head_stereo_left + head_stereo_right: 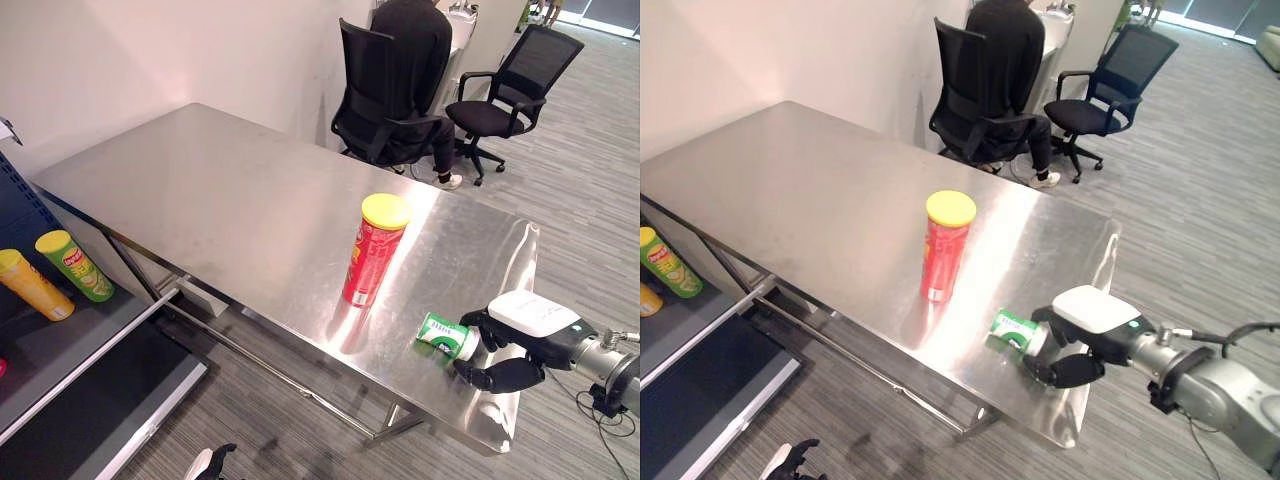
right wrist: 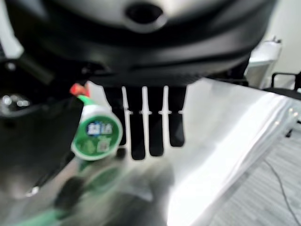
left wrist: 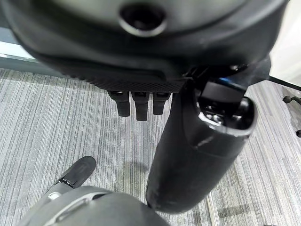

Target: Put the goods on the table back onto the shelves and tidy them up.

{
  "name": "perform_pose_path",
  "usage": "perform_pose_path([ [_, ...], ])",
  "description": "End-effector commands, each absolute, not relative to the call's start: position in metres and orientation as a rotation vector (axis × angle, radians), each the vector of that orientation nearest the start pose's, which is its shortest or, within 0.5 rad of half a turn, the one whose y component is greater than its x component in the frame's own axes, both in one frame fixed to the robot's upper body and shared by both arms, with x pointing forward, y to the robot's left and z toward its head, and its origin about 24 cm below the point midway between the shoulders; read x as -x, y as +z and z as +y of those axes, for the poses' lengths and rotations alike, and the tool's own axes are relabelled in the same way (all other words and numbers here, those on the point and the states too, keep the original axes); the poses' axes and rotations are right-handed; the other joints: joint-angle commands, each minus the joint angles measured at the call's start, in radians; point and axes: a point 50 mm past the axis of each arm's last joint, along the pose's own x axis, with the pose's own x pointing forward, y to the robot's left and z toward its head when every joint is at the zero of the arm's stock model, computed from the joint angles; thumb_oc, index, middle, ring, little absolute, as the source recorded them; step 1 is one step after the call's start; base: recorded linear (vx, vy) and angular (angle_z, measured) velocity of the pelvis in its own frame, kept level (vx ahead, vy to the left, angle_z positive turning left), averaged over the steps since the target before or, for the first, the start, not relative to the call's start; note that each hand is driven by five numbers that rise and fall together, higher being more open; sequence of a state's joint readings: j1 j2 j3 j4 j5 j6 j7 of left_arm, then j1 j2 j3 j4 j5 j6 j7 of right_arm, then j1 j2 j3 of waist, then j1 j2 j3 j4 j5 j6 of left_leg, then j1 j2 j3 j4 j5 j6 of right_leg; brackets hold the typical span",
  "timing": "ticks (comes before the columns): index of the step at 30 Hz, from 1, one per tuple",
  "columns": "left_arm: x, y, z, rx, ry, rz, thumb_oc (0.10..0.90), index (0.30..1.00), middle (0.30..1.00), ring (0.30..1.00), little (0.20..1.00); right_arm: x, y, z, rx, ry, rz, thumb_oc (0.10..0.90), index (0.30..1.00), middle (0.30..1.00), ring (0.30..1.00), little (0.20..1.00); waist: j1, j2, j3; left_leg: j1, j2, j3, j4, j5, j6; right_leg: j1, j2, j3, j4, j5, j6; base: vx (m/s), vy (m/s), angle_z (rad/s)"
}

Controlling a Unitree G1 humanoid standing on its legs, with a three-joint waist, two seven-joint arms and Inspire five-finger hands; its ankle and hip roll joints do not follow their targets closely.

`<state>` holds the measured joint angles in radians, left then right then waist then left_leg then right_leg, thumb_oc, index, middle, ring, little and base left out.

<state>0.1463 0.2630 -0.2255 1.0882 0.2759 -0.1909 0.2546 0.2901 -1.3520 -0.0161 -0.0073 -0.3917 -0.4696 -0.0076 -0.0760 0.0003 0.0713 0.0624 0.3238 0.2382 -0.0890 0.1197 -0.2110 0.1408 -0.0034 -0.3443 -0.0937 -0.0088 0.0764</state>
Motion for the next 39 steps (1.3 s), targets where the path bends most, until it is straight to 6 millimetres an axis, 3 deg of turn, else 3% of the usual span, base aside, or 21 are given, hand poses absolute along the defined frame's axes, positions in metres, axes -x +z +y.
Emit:
perform_pose_path([
  [1,-0.073,-0.151,0.235,-0.676,-0.021,0.963,0.800,0.900,0.900,0.900,0.900,-0.224,0.201,-0.304,1.584,0.286,-0.346,0.400,0.300,0.300,0.300,0.300,0.034,-0.025,-0.043,-0.032,0.124,0.093,0.012,0.148,-0.051,0.030,0.021,0.044,0.045,-0.085,0.002,0.00,0.000,0.00],
  [3,-0.073,-0.151,0.234,-0.671,-0.021,0.963,0.800,0.900,0.900,0.900,0.900,-0.223,0.207,-0.304,1.573,0.274,-0.355,0.400,0.300,0.300,0.300,0.300,0.036,-0.024,-0.044,-0.033,0.125,0.092,0.012,0.148,-0.051,0.029,0.021,0.044,0.045,-0.085,0.002,0.00,0.000,0.00],
  [6,-0.071,-0.152,0.232,-0.640,-0.025,0.972,0.800,0.900,0.900,0.900,0.900,-0.223,0.235,-0.303,1.525,0.234,-0.413,0.400,0.300,0.300,0.300,0.300,0.033,-0.030,-0.050,-0.032,0.126,0.097,0.011,0.151,-0.051,0.025,0.021,0.046,0.045,-0.082,0.003,0.00,0.000,0.00],
  [9,-0.069,-0.153,0.232,-0.617,-0.018,0.985,0.800,0.900,0.900,0.900,0.900,-0.222,0.249,-0.307,1.470,0.182,-0.430,0.400,0.300,0.300,0.300,0.300,0.035,-0.033,-0.055,-0.029,0.126,0.100,0.010,0.151,-0.051,0.025,0.022,0.049,0.042,-0.081,0.003,0.00,0.000,0.00],
  [13,-0.066,-0.154,0.232,-0.592,-0.016,1.002,0.800,0.900,0.900,0.900,0.900,-0.219,0.260,-0.316,1.390,0.092,-0.449,0.400,0.300,0.300,0.300,0.300,0.036,-0.035,-0.060,-0.029,0.127,0.101,0.010,0.151,-0.051,0.025,0.025,0.049,0.041,-0.080,0.002,0.00,0.001,-0.05],
  [14,-0.066,-0.154,0.232,-0.582,-0.011,1.006,0.800,0.900,0.900,0.900,0.900,-0.218,0.264,-0.328,1.323,-0.008,-0.459,0.400,0.300,0.300,0.300,0.300,0.037,-0.034,-0.062,-0.030,0.128,0.102,0.009,0.150,-0.051,0.024,0.026,0.050,0.039,-0.079,0.002,-0.01,-0.002,-0.06],
  [17,-0.067,-0.154,0.232,-0.575,-0.008,1.013,0.800,0.900,0.900,0.900,0.900,-0.216,0.268,-0.339,1.241,-0.102,-0.483,0.400,0.300,0.300,0.300,0.300,0.040,-0.033,-0.063,-0.031,0.127,0.102,0.009,0.149,-0.051,0.023,0.027,0.052,0.037,-0.078,0.001,-0.01,-0.003,-0.05],
  [20,-0.069,-0.154,0.233,-0.573,-0.006,1.011,0.800,0.900,0.900,0.900,0.900,-0.213,0.280,-0.344,1.236,-0.212,-0.548,0.400,0.300,0.300,0.300,0.300,0.039,-0.031,-0.065,-0.031,0.125,0.102,0.010,0.150,-0.051,0.022,0.026,0.056,0.035,-0.074,0.001,0.00,0.000,0.00],
  [25,-0.078,-0.152,0.231,-0.592,-0.015,0.981,0.800,0.900,0.900,0.900,0.900,-0.208,0.297,-0.318,1.446,-0.254,-0.708,0.400,0.300,0.300,0.300,0.300,0.042,-0.026,-0.065,-0.024,0.124,0.106,0.013,0.150,-0.051,0.025,0.026,0.063,0.033,-0.075,0.001,0.00,0.000,0.00],
  [29,-0.084,-0.149,0.234,-0.637,-0.008,0.954,0.800,0.900,0.900,0.900,0.900,-0.209,0.303,-0.294,1.902,-0.254,-0.790,0.400,0.300,0.300,0.300,0.300,0.049,-0.027,-0.064,-0.018,0.126,0.102,0.015,0.149,-0.051,0.035,0.028,0.060,0.032,-0.080,0.000,0.00,0.000,-0.02],
  [30,-0.084,-0.149,0.234,-0.645,-0.009,0.954,0.800,0.900,0.900,0.900,0.900,-0.210,0.302,-0.294,1.950,-0.248,-0.788,0.400,0.300,0.300,0.300,0.300,0.051,-0.028,-0.063,-0.018,0.125,0.101,0.015,0.151,-0.051,0.036,0.028,0.058,0.032,-0.080,0.001,0.00,0.000,0.00],
  [32,-0.082,-0.149,0.237,-0.659,-0.004,0.961,0.800,0.900,0.900,0.900,0.900,-0.215,0.300,-0.284,2.176,-0.141,-0.795,0.400,0.300,0.300,0.300,0.300,0.051,-0.035,-0.060,-0.019,0.125,0.100,0.017,0.155,-0.050,0.039,0.028,0.056,0.035,-0.083,0.000,0.00,-0.011,0.05],
  [39,-0.069,-0.152,0.240,-0.660,0.007,1.002,0.800,0.900,0.900,0.900,0.900,-0.231,0.296,-0.271,2.605,0.197,-0.761,0.400,0.300,0.300,0.300,0.300,0.034,-0.058,-0.068,-0.017,0.126,0.100,0.016,0.163,-0.051,0.045,0.026,0.051,0.038,-0.085,0.003,0.00,-0.002,0.00],
])
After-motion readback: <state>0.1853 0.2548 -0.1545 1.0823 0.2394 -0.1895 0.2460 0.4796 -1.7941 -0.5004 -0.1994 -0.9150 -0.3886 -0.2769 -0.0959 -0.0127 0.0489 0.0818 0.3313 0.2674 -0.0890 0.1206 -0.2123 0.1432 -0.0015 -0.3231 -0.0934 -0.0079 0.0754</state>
